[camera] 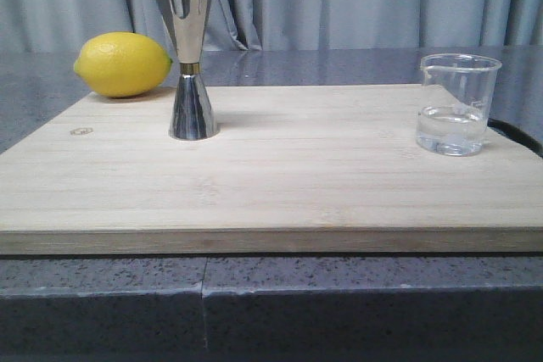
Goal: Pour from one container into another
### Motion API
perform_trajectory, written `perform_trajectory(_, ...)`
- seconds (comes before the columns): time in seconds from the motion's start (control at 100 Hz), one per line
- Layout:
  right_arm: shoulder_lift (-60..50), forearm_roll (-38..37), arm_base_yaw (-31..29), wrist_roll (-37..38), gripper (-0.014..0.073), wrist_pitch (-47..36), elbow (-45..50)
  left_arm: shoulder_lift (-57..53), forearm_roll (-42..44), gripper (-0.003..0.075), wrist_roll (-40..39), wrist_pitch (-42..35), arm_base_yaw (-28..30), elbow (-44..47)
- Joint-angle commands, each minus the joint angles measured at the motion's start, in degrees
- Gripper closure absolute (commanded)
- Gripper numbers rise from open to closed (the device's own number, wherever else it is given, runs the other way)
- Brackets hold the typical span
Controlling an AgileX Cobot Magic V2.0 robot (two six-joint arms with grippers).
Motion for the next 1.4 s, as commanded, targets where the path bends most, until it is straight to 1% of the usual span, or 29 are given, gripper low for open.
perform_trajectory(0.0, -1.29, -0.65, -0.45, -0.5, 0.0665, -4.58, 1.62, -1.38, -0.52, 0.0739, -0.15, -4.51, 0.2, 0.27)
perform_trajectory(1.08, -1.29, -0.65, -0.45, -0.5, 0.0665, -5.44, 1.23, -1.38, -0.9, 0.0739, -0.27, -5.35, 0.2, 0.0)
perform_trajectory(1.2, -1.29, -0.65, -0.45, -0.5, 0.0665, -2.64, -1.59, -1.38, -2.76, 0.0739, -0.36, -4.56, 0.2, -2.46)
perform_trajectory(1.27, -1.29, -0.65, -0.45, -0.5, 0.0665, -0.07, -4.51, -1.38, -2.76, 0.0739, -0.36, -1.91, 0.2, -5.37)
perform_trajectory(1.39, 0.09, -0.89, -0.45, -0.73, 0.0665, 6.97, -10.71, -0.06, -2.76, 0.0739, -0.36, 4.02, 0.2, -11.42)
